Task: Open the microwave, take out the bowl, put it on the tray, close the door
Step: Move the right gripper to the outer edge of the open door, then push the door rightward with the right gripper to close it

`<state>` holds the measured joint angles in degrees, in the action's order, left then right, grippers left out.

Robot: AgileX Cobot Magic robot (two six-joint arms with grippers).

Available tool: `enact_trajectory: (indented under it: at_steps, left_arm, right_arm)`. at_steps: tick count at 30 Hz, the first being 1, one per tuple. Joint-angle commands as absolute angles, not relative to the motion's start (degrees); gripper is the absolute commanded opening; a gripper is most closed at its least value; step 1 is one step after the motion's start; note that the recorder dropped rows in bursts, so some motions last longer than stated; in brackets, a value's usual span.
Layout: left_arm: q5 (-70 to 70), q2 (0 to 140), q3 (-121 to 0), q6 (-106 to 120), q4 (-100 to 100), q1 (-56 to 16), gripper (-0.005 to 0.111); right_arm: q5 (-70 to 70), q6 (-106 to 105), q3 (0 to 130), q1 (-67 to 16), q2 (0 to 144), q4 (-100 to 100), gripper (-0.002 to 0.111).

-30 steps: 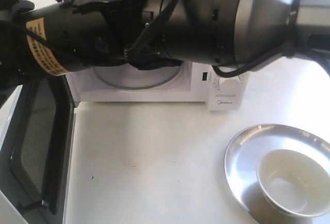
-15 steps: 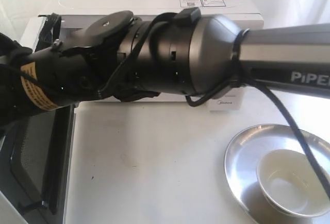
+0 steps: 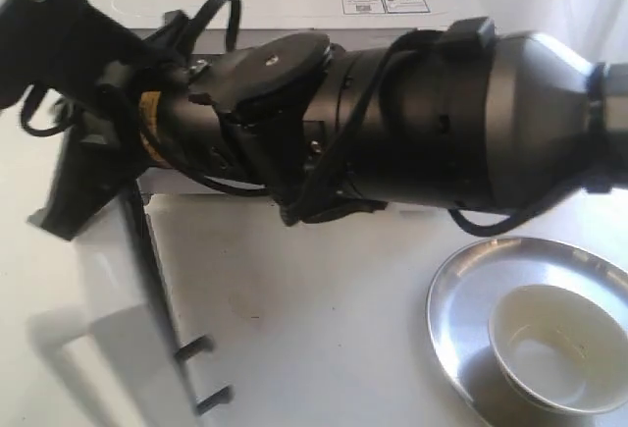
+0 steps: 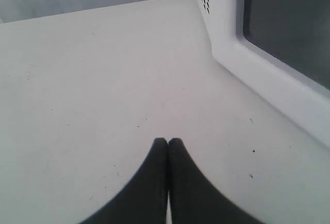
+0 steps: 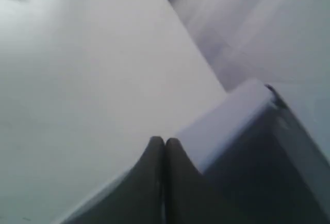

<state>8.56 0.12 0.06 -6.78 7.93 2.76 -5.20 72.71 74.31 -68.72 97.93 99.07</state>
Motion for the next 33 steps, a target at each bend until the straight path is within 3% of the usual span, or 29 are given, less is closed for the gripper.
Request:
enact_trajectory:
  at_steps: [1,4,9,13,16,21,26,33]
  left_arm:
    - [8.5,0.0,0.0,-7.2,7.7,2.7,0.000]
    - [8.5,0.0,0.0,-7.2,7.7,2.7,0.000]
    - [8.5,0.0,0.0,-7.2,7.7,2.7,0.000]
    - [8.5,0.0,0.0,-7.2,7.7,2.7,0.000]
    - [8.5,0.0,0.0,-7.2,7.7,2.7,0.000]
    - [8.5,0.0,0.0,-7.2,7.7,2.7,0.000]
    - [8.5,0.0,0.0,-7.2,7.7,2.7,0.000]
    - [8.5,0.0,0.0,-7.2,7.7,2.7,0.000]
  right_arm:
    - [-33.8,66.3,69.8,-68.5,97.2,98.8,0.000]
    - [-47.2,67.7,69.6,-68.6,95.9,98.5,0.000]
    - [-51.0,69.6,69.5,-70.9,88.6,98.8,0.000]
    - [-43.5,62.7,68.2,-71.4,82.5,88.1,0.000]
    - [-33.0,47.3,66.3,-71.3,80.1,65.7,0.000]
    - [-28.8,32.6,62.0,-70.1,86.2,48.2,0.000]
    - [-29.8,35.6,62.7,-65.2,98.6,55.2,0.000]
    - [-38.2,61.1,65.1,-57.7,105.4,87.0,0.000]
